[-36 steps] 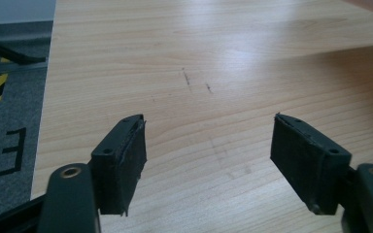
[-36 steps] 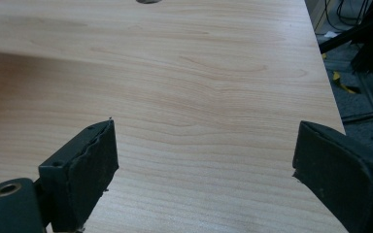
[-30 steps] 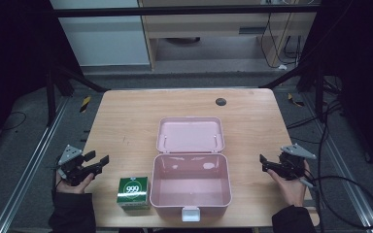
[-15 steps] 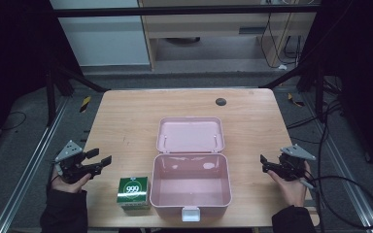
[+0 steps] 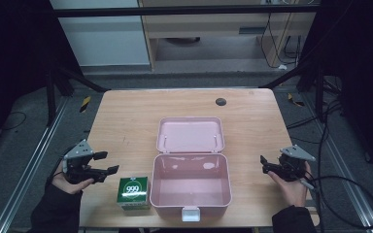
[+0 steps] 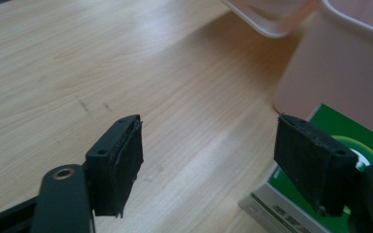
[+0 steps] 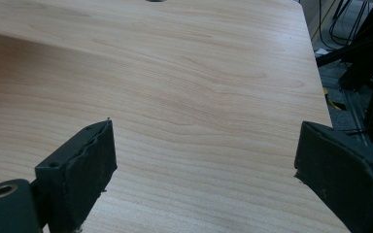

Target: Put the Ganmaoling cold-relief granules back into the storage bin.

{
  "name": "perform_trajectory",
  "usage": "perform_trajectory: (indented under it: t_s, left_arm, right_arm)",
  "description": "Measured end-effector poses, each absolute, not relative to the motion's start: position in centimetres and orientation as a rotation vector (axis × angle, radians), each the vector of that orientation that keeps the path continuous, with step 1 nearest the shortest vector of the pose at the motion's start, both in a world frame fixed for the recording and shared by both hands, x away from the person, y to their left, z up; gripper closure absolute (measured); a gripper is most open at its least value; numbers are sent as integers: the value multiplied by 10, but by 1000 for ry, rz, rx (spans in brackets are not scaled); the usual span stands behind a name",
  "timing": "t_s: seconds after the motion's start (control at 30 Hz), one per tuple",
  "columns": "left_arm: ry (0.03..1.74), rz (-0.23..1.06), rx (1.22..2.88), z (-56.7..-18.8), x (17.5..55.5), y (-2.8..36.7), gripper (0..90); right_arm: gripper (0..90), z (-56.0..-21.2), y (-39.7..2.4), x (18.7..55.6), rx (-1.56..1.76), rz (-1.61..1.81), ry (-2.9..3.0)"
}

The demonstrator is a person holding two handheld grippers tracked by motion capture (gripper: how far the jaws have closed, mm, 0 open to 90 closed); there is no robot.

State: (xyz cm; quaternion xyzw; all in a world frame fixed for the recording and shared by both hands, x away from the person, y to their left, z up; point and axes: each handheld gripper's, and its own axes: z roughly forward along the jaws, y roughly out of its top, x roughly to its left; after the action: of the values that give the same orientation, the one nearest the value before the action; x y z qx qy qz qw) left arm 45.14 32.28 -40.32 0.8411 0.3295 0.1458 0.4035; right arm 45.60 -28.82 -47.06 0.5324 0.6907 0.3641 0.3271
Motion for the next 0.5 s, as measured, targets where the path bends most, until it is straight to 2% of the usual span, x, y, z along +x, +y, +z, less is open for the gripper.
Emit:
perform_trajectory:
  t_s: [0.2, 0.5]
  left_arm:
    - [671, 301, 2246, -390, 444, 310, 216]
    - [537, 251, 2340, -380, 440, 300, 170]
  right_arm:
    - [79, -472, -291, 456, 1402, 944, 1810]
    - [75, -473, -291, 456, 1393, 935, 1824]
